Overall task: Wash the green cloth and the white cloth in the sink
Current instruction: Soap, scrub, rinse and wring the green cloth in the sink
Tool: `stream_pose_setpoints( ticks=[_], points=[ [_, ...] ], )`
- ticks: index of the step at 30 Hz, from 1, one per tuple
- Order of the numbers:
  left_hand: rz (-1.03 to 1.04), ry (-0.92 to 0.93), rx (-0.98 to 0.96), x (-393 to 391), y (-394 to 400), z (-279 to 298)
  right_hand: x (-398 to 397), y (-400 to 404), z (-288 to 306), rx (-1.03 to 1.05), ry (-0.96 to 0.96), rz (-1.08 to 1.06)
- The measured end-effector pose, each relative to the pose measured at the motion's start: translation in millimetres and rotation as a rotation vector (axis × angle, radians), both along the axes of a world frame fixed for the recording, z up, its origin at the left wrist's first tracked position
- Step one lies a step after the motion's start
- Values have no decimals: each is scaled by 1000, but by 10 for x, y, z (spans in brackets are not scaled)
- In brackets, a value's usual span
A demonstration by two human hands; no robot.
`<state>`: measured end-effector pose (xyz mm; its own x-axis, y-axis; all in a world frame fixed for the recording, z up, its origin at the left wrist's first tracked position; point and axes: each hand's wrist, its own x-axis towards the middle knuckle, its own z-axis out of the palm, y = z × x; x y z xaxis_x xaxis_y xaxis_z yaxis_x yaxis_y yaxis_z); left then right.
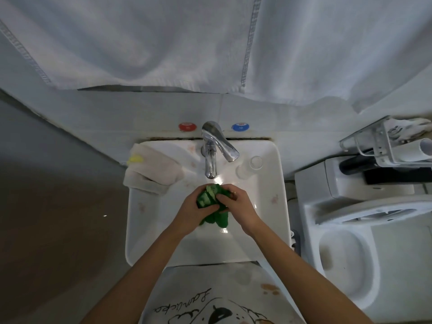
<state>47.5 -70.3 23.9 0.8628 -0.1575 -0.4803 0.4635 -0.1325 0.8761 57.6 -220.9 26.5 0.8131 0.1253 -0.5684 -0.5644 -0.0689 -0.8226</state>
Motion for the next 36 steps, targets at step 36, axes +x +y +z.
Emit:
stream_pose_setpoints(
  ticks=[36],
  points=[
    [57, 24, 366, 294, -211, -261, 562, 149, 699, -18, -344, -390]
  ],
)
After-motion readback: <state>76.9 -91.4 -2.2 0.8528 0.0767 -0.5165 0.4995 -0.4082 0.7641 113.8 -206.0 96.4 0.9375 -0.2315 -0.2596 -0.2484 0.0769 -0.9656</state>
